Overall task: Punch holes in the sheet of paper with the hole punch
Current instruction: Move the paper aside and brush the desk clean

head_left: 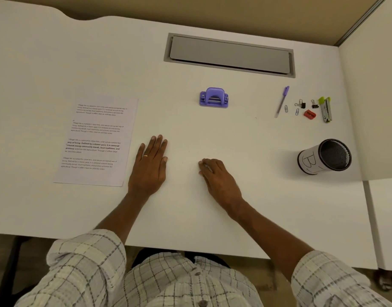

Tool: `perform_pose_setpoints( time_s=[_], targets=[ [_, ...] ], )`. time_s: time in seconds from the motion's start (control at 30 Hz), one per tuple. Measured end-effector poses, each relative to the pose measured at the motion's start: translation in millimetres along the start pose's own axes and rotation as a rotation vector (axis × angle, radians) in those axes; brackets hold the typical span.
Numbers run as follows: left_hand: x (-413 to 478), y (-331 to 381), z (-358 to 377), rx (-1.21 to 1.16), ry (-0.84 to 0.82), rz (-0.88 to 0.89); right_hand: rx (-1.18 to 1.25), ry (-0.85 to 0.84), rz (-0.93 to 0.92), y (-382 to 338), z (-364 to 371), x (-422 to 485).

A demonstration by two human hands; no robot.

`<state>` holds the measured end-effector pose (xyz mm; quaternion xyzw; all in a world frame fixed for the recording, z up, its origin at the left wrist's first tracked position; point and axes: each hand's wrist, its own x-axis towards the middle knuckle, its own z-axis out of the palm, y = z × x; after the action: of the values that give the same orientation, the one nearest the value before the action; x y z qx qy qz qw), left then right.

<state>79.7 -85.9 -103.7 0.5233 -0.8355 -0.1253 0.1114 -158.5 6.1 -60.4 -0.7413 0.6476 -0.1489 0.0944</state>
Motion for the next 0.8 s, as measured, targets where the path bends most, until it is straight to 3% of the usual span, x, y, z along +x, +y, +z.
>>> perform_pose_setpoints(
  time_s=[0.6,0.67,0.8],
  targets=[
    [-0.5,1.6,-2.3,-0.025,-0.008,-0.004,0.309,-0.189,0.369,-11.5,-30.1,30.8],
    [-0.3,1.7,-2.4,-0.027,-0.001,0.001,0.393,-0.136,0.458,-6.6,-29.7,33.5],
    [-1.5,2.1,-2.5,-0.027,0.027,-0.003,0.812,0.162,0.838,8.4,-33.2,37.5]
  ],
)
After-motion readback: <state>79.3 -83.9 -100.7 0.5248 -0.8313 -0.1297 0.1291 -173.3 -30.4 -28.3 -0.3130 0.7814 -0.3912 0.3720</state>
